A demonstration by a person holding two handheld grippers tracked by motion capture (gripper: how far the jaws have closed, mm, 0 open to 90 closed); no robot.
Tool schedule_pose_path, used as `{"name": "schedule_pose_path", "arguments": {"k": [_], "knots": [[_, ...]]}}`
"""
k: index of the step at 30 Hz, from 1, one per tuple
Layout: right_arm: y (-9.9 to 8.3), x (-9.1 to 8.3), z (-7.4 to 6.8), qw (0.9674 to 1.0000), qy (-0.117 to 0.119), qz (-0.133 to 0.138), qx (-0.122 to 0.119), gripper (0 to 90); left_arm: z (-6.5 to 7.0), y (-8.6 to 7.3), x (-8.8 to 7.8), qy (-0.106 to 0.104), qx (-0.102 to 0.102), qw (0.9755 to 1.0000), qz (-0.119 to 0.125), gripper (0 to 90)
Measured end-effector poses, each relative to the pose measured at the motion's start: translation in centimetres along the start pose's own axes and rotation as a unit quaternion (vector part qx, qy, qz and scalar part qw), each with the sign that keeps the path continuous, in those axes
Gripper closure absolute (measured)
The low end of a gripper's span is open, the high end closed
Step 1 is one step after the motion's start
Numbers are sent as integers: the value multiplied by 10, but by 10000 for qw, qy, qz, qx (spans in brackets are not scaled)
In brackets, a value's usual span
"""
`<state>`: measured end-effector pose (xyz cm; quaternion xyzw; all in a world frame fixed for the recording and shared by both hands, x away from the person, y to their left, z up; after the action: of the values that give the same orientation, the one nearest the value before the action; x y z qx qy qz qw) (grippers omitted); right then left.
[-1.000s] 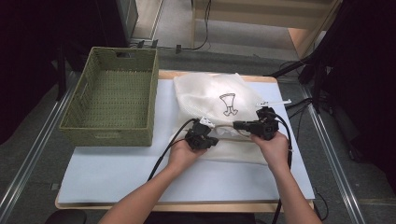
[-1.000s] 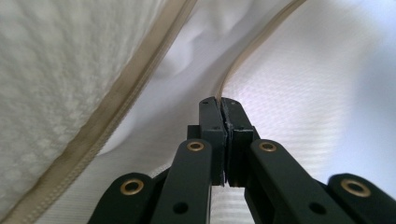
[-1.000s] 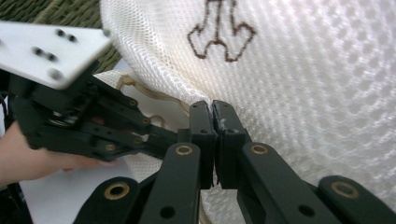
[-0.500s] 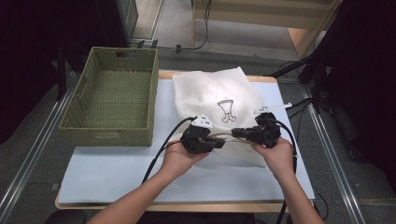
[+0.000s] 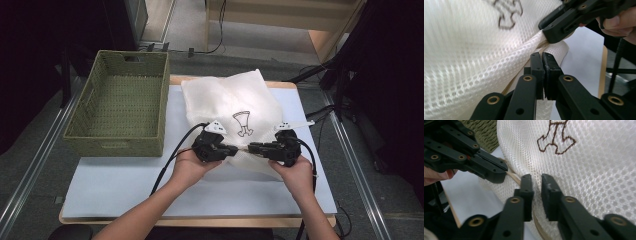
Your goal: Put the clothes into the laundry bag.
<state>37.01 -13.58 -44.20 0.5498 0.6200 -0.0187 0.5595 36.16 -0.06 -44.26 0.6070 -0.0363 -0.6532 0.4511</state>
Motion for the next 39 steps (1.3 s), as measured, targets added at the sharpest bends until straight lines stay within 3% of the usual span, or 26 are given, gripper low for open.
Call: {"name": "schedule_pose_path", "arguments": {"k": [3,7,9,11,16,22,31,39], "knots": [[0,5,1,9999,-7,26,-139,645,-7,-2,3,-73,-129,9999,-14,875],[-2,8,0,9988,-144,138,-438,584,-10,-3,5,-132,-180,9997,-70,858],[-2,6,-1,9986,-232,134,-456,573,-10,-3,3,-169,-173,9997,-77,828],[0,2,-1,9982,-377,216,-425,570,-8,-3,1,-348,-191,9992,-44,778],[1,-7,-1,9972,-480,389,-413,563,-9,-1,-11,-423,-228,9988,59,685],[3,-7,-5,9976,-537,347,-280,497,-18,-9,-28,-162,-246,9996,-50,606],[5,-1,-14,9980,-501,170,-358,463,-30,-24,-50,98,-356,9993,-29,567],[14,2,-29,9971,-373,157,-641,437,-39,-50,-71,331,-555,9979,-54,568]]}}
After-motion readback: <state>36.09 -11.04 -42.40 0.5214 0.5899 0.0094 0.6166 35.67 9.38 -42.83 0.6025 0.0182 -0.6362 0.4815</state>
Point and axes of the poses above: each handheld gripper's, and its own axes: x roughly forward along the jaws, y roughly out of its top, z roughly to its right, the point moved 8 cm from there along x, roughly forward along the jaws, and after that the axes turned 11 degrees about -z, right-handed, at the moved point
